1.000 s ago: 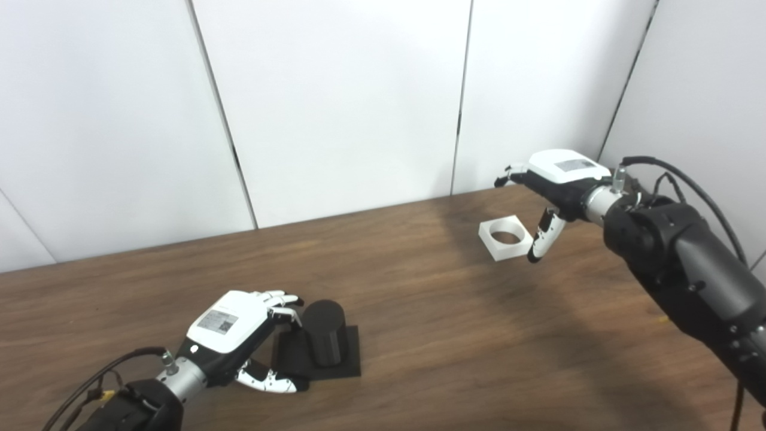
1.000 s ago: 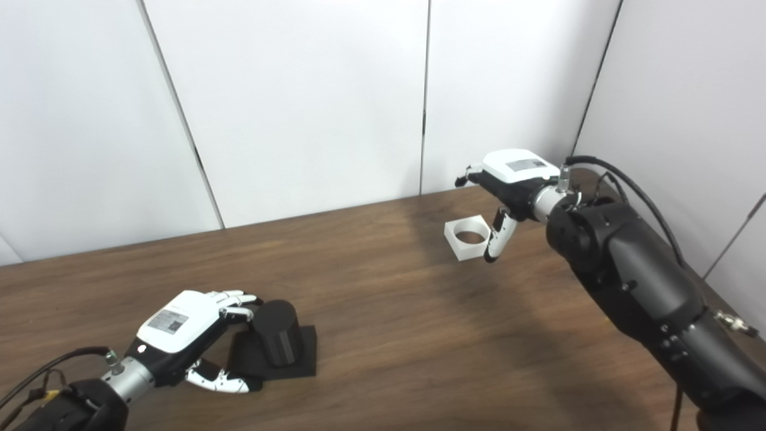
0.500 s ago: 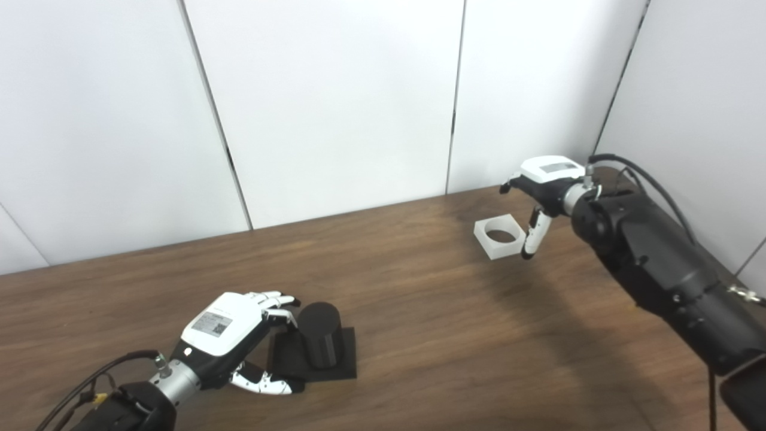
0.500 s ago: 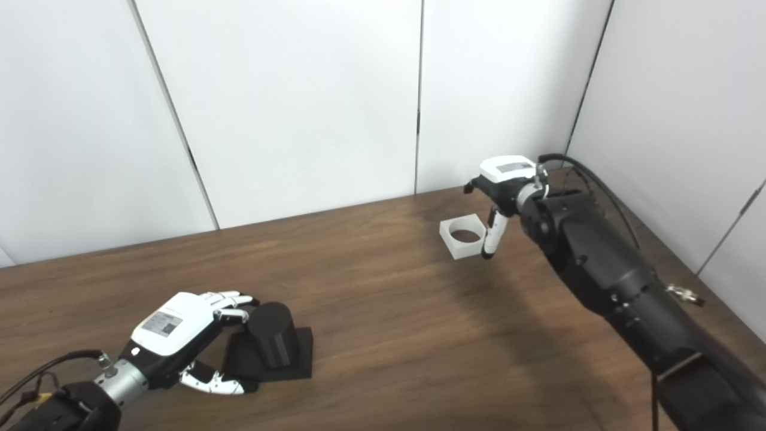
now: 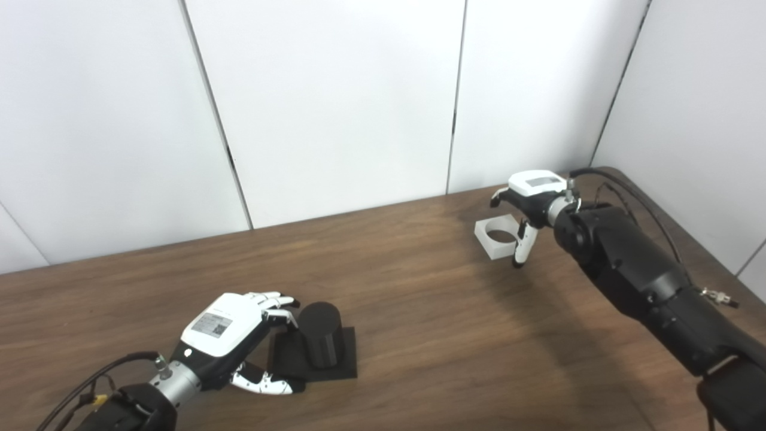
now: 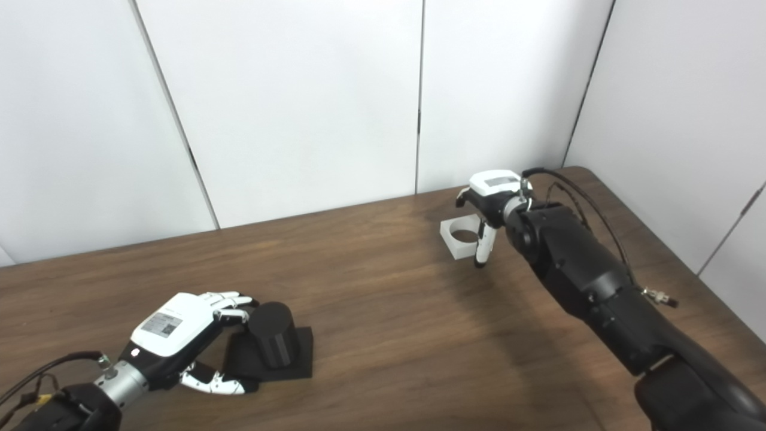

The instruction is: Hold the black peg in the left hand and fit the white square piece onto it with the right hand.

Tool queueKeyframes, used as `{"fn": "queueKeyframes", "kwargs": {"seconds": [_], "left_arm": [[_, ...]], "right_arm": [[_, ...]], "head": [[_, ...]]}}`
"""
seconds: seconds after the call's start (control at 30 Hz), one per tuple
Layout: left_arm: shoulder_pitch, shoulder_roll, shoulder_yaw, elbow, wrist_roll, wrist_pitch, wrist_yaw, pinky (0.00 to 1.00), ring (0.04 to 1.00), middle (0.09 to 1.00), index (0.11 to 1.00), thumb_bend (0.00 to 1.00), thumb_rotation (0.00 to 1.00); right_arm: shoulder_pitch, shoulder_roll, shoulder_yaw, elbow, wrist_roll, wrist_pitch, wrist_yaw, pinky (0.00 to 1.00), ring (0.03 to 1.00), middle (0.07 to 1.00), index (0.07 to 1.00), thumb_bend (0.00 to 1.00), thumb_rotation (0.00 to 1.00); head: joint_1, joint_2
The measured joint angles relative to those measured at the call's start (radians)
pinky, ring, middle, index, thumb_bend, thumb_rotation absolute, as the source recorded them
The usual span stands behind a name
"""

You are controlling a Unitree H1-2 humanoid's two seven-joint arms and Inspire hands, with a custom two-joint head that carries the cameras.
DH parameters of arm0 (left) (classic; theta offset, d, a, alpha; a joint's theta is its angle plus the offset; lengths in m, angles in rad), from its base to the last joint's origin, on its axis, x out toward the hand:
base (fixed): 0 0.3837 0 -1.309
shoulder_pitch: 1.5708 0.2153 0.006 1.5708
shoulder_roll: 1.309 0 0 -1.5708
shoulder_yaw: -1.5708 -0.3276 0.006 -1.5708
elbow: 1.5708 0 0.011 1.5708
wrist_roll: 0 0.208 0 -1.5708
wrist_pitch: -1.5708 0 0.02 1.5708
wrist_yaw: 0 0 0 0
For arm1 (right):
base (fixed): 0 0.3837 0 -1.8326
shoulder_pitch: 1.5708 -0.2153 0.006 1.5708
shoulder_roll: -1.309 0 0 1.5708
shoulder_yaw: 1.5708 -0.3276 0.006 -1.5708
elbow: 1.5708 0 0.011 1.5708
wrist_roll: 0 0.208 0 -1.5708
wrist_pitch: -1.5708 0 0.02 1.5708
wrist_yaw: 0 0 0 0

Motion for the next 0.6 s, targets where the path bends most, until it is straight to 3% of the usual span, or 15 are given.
{"fn": "queueKeyframes", "kwargs": {"seconds": [0.3,0.6], "left_arm": [[0.016,0.002,0.008,-0.026,0.000,0.022,-0.015,0.80,0.855,0.845,0.493,0.52,0.06],[0.025,0.003,0.013,-0.052,0.000,0.042,-0.039,0.79,0.853,0.846,0.492,0.52,0.06]], "right_arm": [[-0.022,0.023,0.017,0.042,0.006,-0.007,-0.021,0.73,0.852,0.882,0.810,0.88,0.14],[-0.064,0.038,0.057,0.120,-0.009,-0.007,-0.053,0.71,0.844,0.853,0.731,0.82,0.18]], "head": [[0.015,0.017],[0.018,0.029]]}}
